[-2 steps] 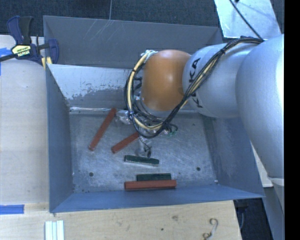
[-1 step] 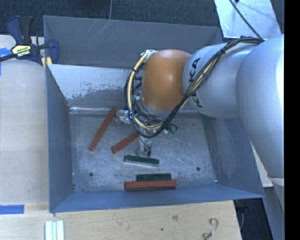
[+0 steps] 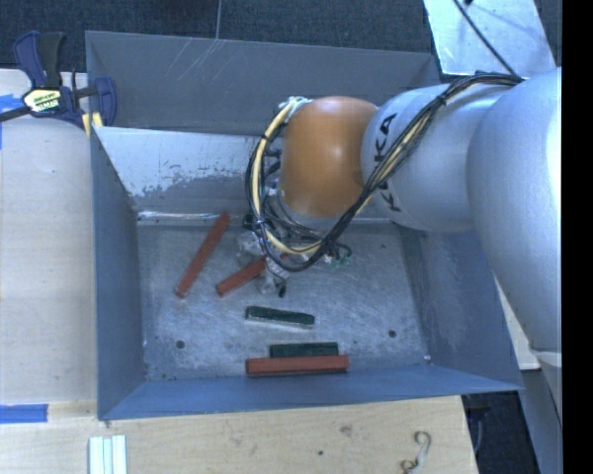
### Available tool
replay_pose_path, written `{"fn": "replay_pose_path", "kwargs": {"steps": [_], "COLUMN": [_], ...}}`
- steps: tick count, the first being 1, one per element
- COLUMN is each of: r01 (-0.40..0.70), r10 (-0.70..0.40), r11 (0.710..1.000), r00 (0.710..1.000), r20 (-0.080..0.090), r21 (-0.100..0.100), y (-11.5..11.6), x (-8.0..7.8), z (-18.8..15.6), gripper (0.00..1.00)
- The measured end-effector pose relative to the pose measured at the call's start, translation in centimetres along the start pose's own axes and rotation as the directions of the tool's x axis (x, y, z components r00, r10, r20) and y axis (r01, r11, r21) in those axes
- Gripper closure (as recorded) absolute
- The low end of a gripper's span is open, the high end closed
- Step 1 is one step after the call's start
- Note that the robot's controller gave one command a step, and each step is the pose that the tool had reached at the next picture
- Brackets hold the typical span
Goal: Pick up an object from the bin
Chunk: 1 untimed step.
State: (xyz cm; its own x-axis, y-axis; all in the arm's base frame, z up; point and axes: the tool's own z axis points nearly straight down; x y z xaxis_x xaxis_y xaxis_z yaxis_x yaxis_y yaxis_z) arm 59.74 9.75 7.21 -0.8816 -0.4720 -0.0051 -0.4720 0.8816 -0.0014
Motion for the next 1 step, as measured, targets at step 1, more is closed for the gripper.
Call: {"fn": "replay_pose_path", "kwargs": {"steps": [1], "r01": [-0.004], "r10": [0.004], "r11": [1.000], "r00": [1.000], "r20": [0.006], "r21": [0.003], "y": [-0.16], "x": [-0.31], "z": [-10.82], "gripper": [1.00]}}
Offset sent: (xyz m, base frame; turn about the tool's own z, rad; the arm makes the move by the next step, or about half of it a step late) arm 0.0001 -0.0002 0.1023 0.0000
